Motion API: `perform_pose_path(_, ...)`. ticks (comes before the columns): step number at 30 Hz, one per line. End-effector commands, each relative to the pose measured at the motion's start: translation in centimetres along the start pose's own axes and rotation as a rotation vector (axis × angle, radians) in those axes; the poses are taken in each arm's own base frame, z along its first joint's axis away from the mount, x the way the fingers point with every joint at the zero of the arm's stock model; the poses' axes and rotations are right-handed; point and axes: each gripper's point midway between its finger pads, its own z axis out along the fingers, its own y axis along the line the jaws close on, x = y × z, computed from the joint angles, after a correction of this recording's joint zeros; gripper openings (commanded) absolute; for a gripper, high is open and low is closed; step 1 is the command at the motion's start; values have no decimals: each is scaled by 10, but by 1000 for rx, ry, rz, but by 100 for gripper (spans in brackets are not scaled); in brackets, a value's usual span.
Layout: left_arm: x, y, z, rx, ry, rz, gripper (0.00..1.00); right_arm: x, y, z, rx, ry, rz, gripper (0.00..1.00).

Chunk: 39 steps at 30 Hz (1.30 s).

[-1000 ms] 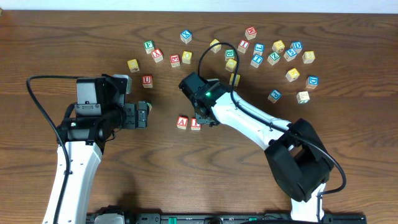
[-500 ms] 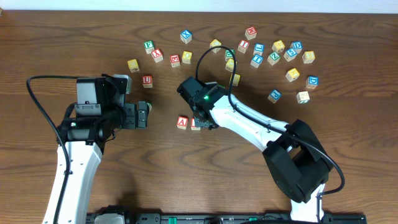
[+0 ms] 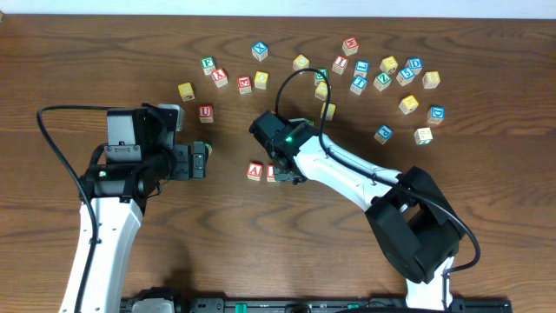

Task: Spell out AI2
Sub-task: 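Lower the blue 2 block to the right of the I block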

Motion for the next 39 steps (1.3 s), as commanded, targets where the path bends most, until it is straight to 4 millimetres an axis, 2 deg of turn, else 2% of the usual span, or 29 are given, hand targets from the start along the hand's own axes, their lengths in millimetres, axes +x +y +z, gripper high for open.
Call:
perform_pose_path(1,-1,1,-1,2,-1,13,98,0,4,-10,-5,-28,1,14)
perform_pose_path(11,-1,1,-1,2,-1,13,98,5,12,-12,-3,-37,-16,16)
perform_pose_path(39,-1,1,-1,2,-1,13,98,9,12,-6,-5,-41,-10,20)
